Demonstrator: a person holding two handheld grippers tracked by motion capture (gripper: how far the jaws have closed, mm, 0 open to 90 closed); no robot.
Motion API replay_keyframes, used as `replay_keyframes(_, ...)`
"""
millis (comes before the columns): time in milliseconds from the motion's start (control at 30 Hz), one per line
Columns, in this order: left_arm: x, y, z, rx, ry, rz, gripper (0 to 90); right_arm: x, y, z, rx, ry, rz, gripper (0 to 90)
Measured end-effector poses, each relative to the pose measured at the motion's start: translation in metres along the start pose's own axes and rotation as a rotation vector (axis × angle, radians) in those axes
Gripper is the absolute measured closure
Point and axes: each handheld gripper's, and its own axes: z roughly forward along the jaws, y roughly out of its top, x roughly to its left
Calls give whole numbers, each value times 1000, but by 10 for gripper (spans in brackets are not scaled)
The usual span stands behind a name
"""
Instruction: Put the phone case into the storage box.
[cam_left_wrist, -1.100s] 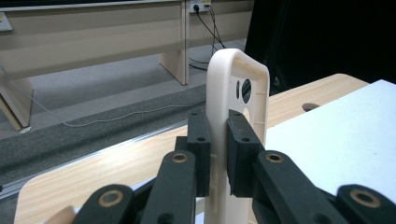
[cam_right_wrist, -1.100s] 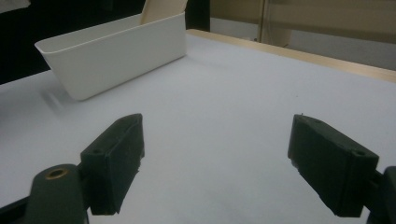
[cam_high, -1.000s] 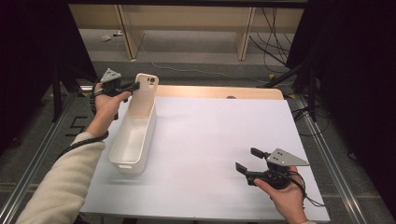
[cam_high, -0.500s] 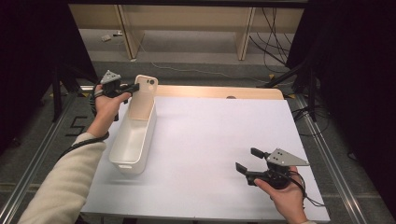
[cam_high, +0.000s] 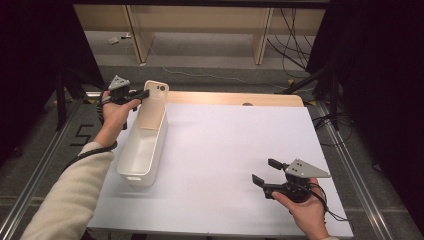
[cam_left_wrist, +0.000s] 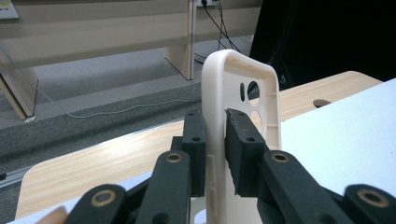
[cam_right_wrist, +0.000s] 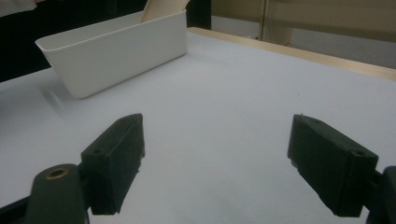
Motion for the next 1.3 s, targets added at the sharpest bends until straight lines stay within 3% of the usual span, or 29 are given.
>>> replay_keyframes(167,1,-3,1,8,0,5,765,0,0,0,-1,-5,-6,202)
replay_keyframes(200,1,-4,2,12,1,8,763,0,1,-3,36,-2,-1,202)
replay_keyframes(600,3,-8,4,29,6,17,737,0,1,-2,39,-2,1,204)
replay_keyframes(633,3,-8,4,33,7,18,733,0,-1,1,6,8,8,204)
replay_keyframes(933,3,-13,7,67,15,37,700,-1,-1,2,-6,13,4,204)
replay_keyframes(1233,2,-17,10,96,22,51,689,0,-2,3,1,16,7,204)
replay_keyframes(1300,2,-16,11,97,21,50,689,0,-1,0,30,11,17,204)
